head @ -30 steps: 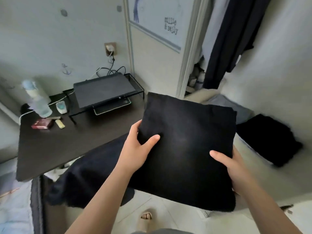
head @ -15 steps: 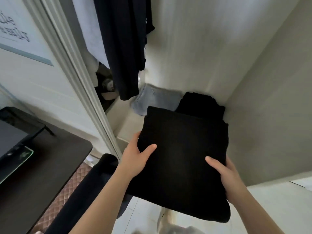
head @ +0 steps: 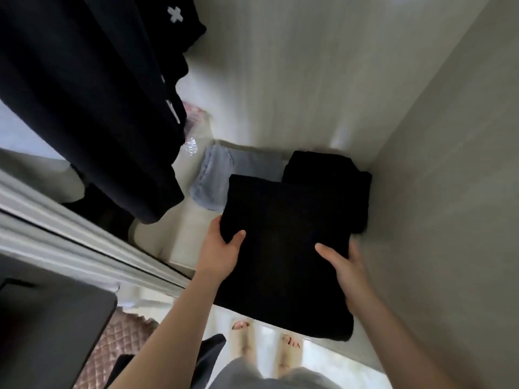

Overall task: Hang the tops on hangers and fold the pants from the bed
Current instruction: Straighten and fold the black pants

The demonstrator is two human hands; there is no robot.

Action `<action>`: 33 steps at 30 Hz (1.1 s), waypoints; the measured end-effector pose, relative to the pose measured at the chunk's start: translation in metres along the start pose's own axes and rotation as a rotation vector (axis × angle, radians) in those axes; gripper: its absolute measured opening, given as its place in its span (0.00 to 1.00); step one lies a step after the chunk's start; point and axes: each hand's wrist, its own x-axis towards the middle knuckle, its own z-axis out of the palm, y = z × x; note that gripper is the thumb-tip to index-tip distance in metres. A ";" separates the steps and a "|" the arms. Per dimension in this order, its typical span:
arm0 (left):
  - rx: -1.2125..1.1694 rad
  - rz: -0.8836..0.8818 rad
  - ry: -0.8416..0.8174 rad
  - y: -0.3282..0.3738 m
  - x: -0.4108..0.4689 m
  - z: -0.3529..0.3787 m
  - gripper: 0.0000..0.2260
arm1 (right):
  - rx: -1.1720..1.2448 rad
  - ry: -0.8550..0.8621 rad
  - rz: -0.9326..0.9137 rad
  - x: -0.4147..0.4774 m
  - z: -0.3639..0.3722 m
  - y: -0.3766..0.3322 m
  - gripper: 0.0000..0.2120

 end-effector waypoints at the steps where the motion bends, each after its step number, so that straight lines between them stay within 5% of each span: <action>1: 0.014 0.005 -0.009 0.000 0.012 0.004 0.20 | 0.009 0.023 -0.001 0.010 0.003 0.001 0.24; 10: 0.079 0.112 -0.006 -0.001 0.147 0.026 0.21 | 0.087 0.055 0.023 0.126 0.044 0.010 0.21; 22: 0.195 0.154 0.285 -0.017 0.294 0.017 0.22 | 0.089 -0.057 -0.001 0.284 0.119 0.024 0.16; 33: 0.701 0.158 0.275 -0.059 0.325 0.032 0.30 | -0.125 -0.067 0.154 0.336 0.135 0.070 0.36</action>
